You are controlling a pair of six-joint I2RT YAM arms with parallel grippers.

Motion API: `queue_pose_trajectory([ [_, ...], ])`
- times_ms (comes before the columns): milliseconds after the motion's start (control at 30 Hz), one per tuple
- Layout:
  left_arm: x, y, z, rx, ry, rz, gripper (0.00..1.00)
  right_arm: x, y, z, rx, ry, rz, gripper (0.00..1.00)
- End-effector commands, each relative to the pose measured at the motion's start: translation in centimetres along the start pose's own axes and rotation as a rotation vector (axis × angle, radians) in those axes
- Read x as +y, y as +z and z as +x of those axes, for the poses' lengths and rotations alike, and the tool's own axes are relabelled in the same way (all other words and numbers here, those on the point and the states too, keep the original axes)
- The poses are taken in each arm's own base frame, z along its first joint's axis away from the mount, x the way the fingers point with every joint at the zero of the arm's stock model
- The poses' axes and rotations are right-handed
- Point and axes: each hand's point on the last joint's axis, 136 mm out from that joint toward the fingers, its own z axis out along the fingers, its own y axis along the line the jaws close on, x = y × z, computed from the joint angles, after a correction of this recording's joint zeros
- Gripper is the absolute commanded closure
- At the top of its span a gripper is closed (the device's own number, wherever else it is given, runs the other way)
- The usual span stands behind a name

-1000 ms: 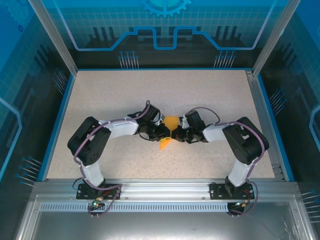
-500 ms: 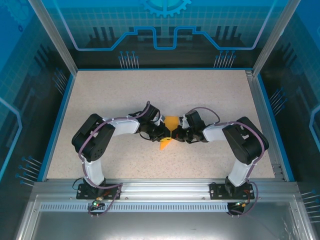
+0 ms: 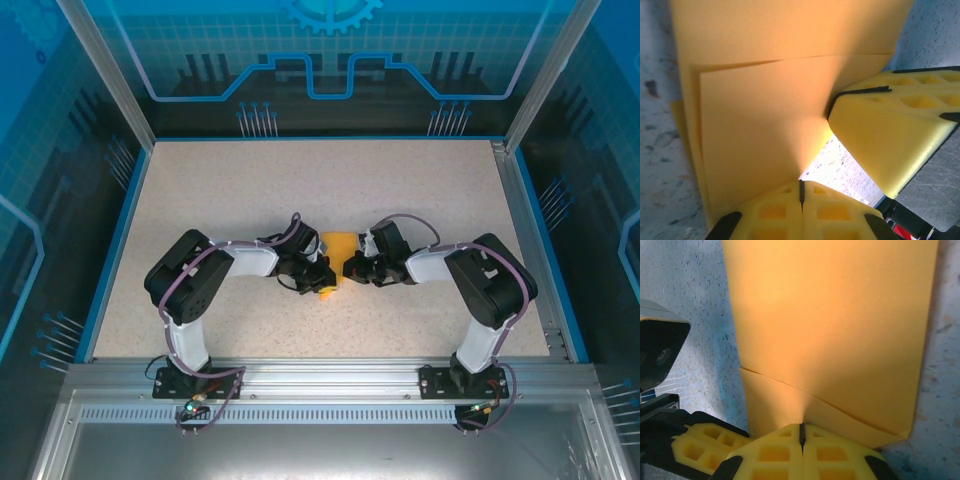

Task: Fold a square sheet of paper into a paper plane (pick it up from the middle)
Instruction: Third fold the triangle at the center of the table.

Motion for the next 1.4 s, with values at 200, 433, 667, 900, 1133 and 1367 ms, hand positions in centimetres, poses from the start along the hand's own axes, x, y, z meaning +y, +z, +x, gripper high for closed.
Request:
queue_pose_trajectory([
  [200,-1.2,-0.2,-1.4,-0.059,0.032,0.017,1.0,-4.1,1.2,1.9,0.052,0.048,0.141,1.0],
  [433,1.8,0.9,-0.3,-0.01,-0.019,-0.056,1.0,-4.1,1.3,1.9,0.055,0.05,0.144,1.0],
  [667,4.5,-0.1,3.2,0.056,-0.05,-0.105,0.99,-4.5,1.2,2.0,0.058,0.05,0.161,1.0],
  [900,5.1,-1.1,5.2,0.112,-0.032,-0.12,0.97,-4.6,1.1,2.0,0.054,0.048,0.171,1.0],
  [1133,5.7,-2.5,6.3,0.119,-0.01,-0.164,0.97,-4.5,1.2,1.9,0.055,0.05,0.167,1.0],
  [1367,4.2,-4.4,5.8,0.043,0.026,-0.145,0.96,-2.4,1.0,1.3,0.05,0.017,0.106,1.0],
])
